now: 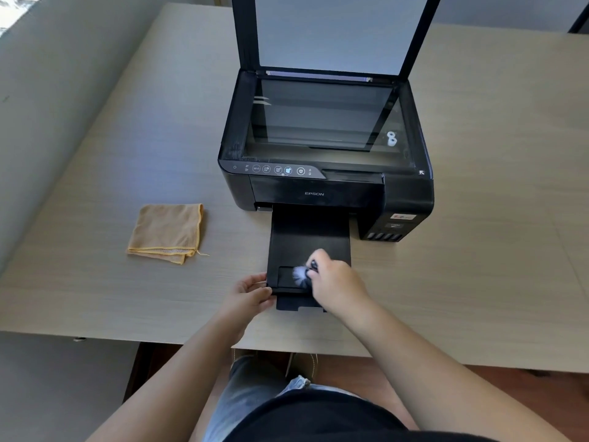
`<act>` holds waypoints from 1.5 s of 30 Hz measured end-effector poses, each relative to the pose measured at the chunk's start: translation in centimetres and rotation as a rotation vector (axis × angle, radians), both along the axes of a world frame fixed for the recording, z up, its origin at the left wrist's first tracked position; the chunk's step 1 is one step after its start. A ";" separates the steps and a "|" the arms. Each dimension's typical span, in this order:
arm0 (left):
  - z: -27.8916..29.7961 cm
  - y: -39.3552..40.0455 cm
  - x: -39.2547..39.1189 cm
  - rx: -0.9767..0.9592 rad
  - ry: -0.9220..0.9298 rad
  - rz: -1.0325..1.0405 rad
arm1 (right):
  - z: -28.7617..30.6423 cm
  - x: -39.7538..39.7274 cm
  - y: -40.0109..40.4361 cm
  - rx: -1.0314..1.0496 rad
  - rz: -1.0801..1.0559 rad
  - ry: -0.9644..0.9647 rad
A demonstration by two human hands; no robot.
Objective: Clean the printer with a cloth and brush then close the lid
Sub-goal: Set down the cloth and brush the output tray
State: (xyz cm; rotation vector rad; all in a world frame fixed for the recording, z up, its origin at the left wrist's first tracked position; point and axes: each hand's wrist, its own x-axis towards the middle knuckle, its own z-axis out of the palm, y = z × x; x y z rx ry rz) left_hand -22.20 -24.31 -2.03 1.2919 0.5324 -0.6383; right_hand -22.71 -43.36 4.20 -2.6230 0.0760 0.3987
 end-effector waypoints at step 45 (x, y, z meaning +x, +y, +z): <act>3.2 7.4 1.3 0.404 -0.226 0.028 | 5.2 2.8 2.1 0.528 0.048 -0.381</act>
